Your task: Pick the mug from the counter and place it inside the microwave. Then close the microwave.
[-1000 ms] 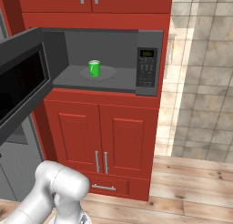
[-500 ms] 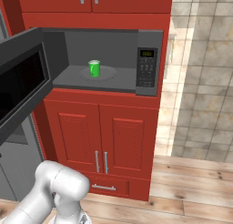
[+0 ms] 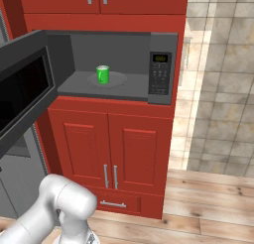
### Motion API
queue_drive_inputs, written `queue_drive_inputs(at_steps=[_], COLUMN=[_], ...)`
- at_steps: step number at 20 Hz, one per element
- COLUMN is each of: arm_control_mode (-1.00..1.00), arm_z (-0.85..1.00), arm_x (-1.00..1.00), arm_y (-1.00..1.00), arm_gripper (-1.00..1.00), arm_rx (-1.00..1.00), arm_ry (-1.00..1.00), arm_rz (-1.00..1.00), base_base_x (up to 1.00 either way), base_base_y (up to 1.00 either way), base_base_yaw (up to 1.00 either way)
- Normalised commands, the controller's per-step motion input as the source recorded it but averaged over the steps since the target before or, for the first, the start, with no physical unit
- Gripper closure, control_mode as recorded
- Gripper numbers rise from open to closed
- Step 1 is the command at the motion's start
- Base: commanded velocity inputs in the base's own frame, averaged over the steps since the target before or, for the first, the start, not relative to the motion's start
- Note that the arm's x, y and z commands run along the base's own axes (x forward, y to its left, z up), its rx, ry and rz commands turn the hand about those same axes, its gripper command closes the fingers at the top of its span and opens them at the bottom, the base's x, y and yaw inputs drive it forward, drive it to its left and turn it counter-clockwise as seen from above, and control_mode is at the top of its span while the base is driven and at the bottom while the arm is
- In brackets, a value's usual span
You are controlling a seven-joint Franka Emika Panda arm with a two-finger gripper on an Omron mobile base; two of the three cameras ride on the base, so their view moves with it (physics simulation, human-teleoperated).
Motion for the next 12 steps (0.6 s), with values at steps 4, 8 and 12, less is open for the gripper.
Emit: queue_drive_inputs(at_steps=[4, 8, 12], arm_control_mode=[-1.0, -1.0, -1.0], arm_z=[-0.04, -0.09, -0.08], arm_x=[0.26, 0.13, 0.11], arm_y=[0.22, 0.27, 0.23], arm_gripper=[-1.0, -1.0, -1.0], arm_rx=[-0.03, -0.03, -0.02], arm_ry=[0.0, 0.0, 0.0], arm_rz=[-0.08, -0.09, -0.09], base_base_x=[0.0, 0.0, 0.0], base_base_y=[0.0, 0.0, 0.0], base_base_yaw=[0.0, 0.0, 0.0])
